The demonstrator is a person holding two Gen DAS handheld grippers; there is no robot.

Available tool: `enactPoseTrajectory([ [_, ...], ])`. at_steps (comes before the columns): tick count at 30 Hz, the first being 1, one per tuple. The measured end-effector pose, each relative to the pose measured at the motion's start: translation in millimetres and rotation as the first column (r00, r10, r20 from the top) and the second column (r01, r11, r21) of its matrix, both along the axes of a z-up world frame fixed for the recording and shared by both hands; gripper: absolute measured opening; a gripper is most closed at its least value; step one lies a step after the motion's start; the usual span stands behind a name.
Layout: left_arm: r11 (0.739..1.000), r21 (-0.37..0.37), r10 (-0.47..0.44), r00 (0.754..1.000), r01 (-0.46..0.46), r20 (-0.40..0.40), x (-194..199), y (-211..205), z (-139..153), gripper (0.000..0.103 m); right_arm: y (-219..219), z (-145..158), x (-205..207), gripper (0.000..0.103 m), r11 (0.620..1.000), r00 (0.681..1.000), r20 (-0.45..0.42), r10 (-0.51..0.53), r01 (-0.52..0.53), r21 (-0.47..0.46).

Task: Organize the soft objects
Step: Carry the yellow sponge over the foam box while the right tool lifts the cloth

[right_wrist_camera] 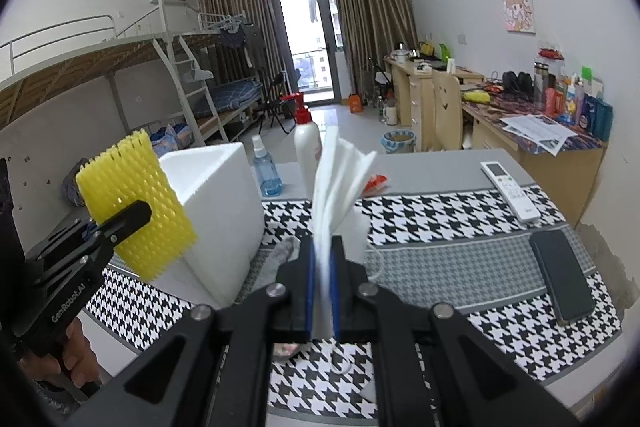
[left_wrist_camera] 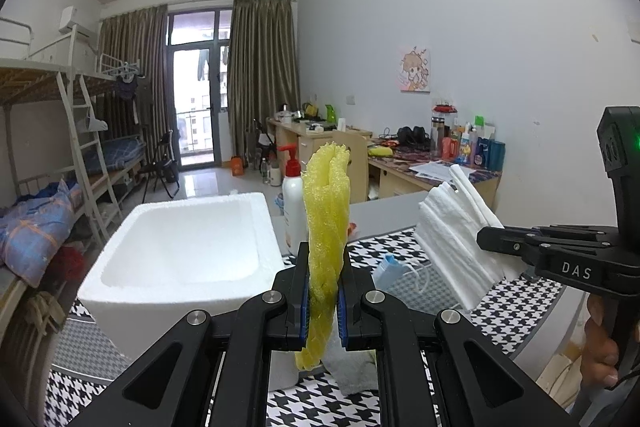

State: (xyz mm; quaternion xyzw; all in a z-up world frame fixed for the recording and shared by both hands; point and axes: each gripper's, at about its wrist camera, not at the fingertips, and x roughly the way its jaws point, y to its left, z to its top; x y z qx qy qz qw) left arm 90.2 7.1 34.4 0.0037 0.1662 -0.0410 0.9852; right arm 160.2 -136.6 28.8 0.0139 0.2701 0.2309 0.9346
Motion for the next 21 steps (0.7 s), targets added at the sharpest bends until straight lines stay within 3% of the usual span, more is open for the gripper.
enactPoseTrajectory([
  [11,1.0,0.022,0.011,0.999,-0.012,0.043,11.7,7.6,19.1,0.011,5.9,13.2,11.7,0.009,1.0,0.999,0.037,0.018,-0.018,0.019],
  [21,0.996,0.03,0.086,0.994,-0.089,0.068,24.7,26.8,29.2,0.011,18.1,24.1,21.0,0.009,0.999,0.997,0.069,0.043,-0.045,0.025],
])
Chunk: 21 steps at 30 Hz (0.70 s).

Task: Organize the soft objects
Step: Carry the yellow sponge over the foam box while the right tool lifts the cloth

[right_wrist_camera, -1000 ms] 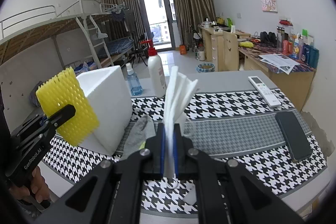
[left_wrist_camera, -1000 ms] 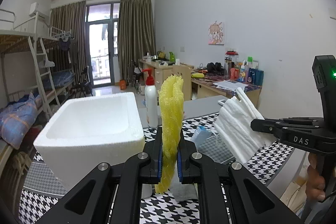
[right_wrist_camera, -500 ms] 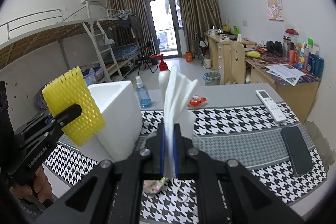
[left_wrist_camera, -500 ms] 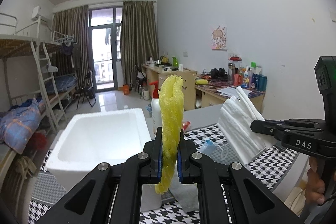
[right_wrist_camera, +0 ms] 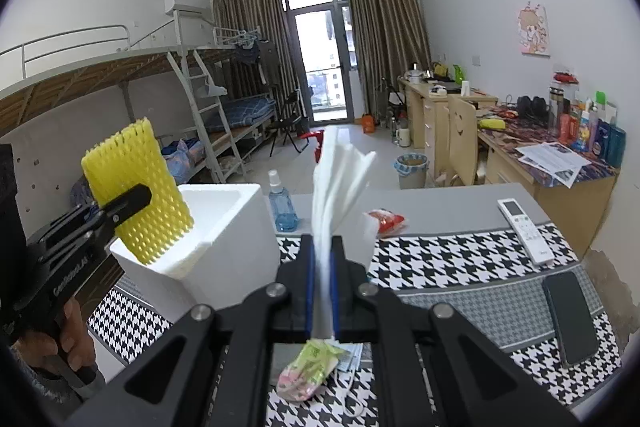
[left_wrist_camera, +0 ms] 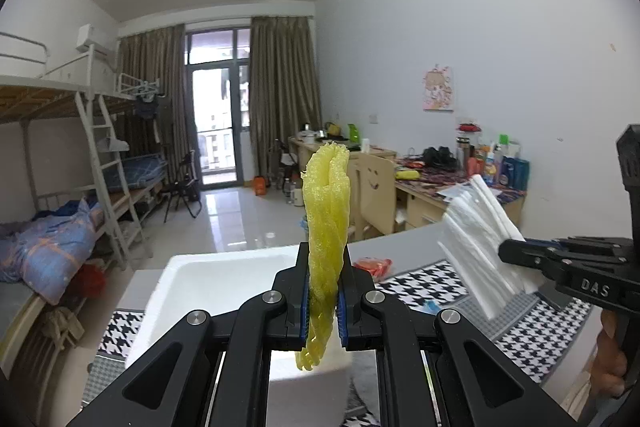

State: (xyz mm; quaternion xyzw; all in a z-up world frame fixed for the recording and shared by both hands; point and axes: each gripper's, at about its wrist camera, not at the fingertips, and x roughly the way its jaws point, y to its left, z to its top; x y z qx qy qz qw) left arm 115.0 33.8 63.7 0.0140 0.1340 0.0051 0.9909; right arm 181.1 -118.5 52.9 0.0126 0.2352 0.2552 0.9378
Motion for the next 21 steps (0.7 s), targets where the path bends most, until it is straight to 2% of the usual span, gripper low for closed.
enactPoseTrajectory([
  [12,0.996,0.012,0.084,0.996,-0.084,-0.002,12.1,19.9,5.7,0.011,19.1,8.1,4.3,0.009,0.999,0.998,0.021,0.051,-0.051,0.011],
  [21,0.99,-0.022,0.139,0.988,-0.141,-0.064,26.6,42.4,-1.6,0.011,31.2,10.6,9.2,0.009,0.997,0.997,0.023,0.08,-0.08,0.009],
])
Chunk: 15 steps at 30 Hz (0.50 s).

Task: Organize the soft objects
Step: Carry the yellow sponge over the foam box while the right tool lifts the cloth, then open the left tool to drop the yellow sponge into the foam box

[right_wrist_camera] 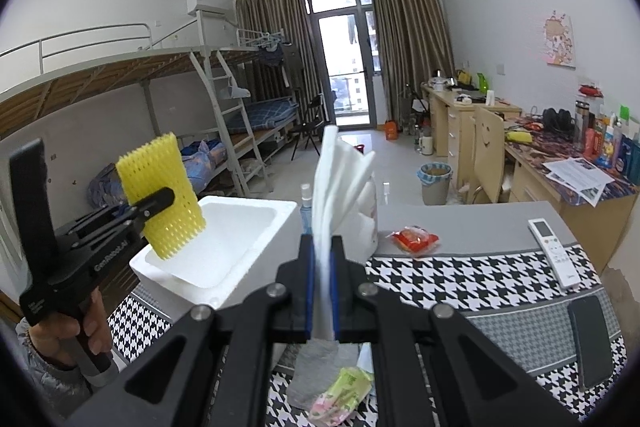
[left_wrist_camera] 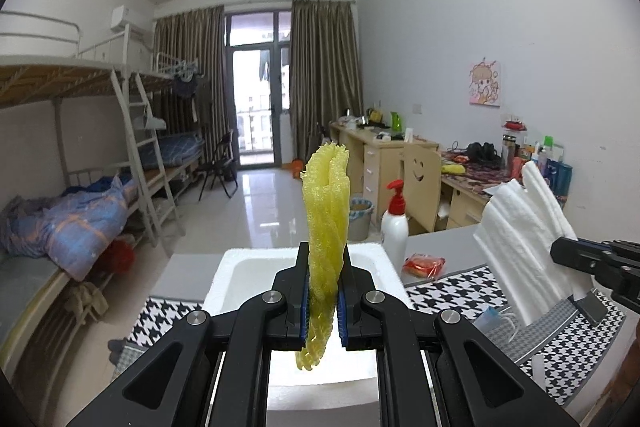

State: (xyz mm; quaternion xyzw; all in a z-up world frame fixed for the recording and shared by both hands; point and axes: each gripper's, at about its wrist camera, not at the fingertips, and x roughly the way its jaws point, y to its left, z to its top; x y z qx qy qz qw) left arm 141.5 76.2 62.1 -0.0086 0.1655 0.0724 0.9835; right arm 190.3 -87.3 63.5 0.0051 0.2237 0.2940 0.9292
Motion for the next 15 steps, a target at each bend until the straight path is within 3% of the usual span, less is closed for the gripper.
enactPoseTrajectory([
  [15,0.998,-0.055,-0.007,0.992,0.0,-0.127,22.6,18.2,-20.4,0.011,11.2,0.2,1.8,0.009,1.0,1.0,-0.004,0.021,-0.021,-0.016],
])
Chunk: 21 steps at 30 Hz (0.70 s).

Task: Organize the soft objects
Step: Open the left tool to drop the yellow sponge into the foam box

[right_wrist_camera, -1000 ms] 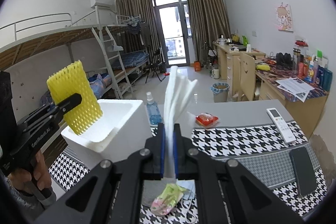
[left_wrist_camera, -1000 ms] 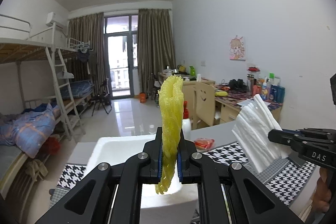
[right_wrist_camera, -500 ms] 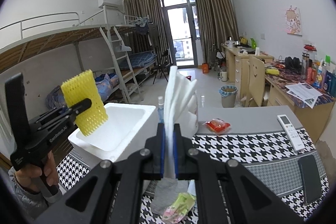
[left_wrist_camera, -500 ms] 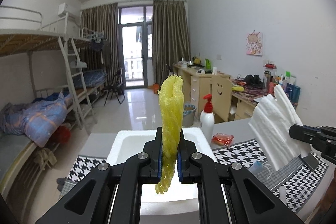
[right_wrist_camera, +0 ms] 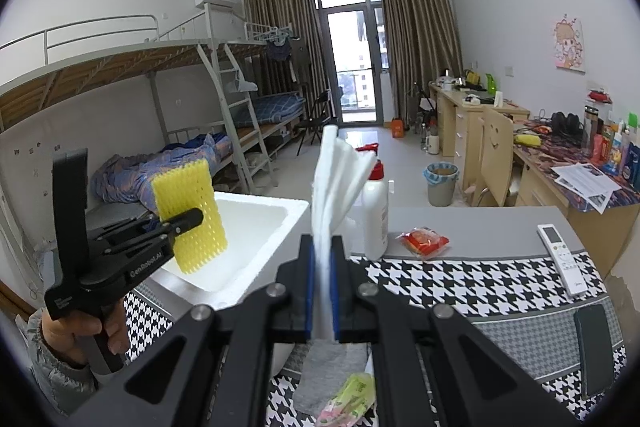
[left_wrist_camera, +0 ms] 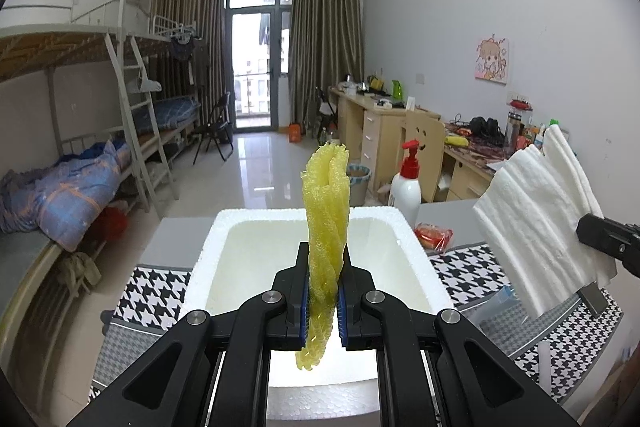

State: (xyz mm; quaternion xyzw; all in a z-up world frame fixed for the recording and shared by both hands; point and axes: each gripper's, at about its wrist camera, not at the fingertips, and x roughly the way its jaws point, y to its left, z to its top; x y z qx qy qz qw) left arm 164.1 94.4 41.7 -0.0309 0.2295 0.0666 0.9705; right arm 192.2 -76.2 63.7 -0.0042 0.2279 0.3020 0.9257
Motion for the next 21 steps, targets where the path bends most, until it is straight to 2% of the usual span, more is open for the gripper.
enactPoseTrajectory([
  [3,1.0,-0.002,-0.006,1.0,0.006,-0.014,1.3,1.7,-2.6,0.021,2.2,-0.9,1.6,0.009,1.0,1.0,-0.003,-0.001,0.001,-0.003],
  [5,1.0,-0.005,0.001,1.0,-0.001,-0.013,0.6,2.9,-3.2,0.053,4.0,-0.9,2.4,0.009,1.0,1.0,-0.002,-0.001,0.001,-0.007],
  [7,1.0,-0.003,0.009,1.0,-0.009,0.009,-3.7,3.2,-1.6,0.068,5.7,-0.4,2.9,0.009,1.0,1.0,0.0,0.001,-0.001,-0.009],
  [9,1.0,-0.002,0.008,1.0,-0.008,0.029,-8.2,2.6,-0.8,0.075,7.7,-0.6,3.6,0.009,1.0,1.0,-0.002,0.001,-0.001,-0.015],
  [11,1.0,-0.011,0.006,0.999,-0.005,0.051,-12.9,3.7,0.3,0.091,9.0,-0.6,4.8,0.009,1.0,1.0,-0.005,0.002,-0.002,-0.016],
  [16,0.999,0.002,0.035,0.995,-0.035,0.099,-24.9,5.6,5.4,0.102,14.2,2.0,3.6,0.009,1.0,1.0,0.002,0.018,-0.018,-0.02],
  [21,0.996,0.012,0.082,0.987,-0.085,0.134,-42.1,13.0,8.0,0.102,20.0,6.7,2.8,0.009,0.999,0.999,0.018,0.028,-0.028,-0.03],
])
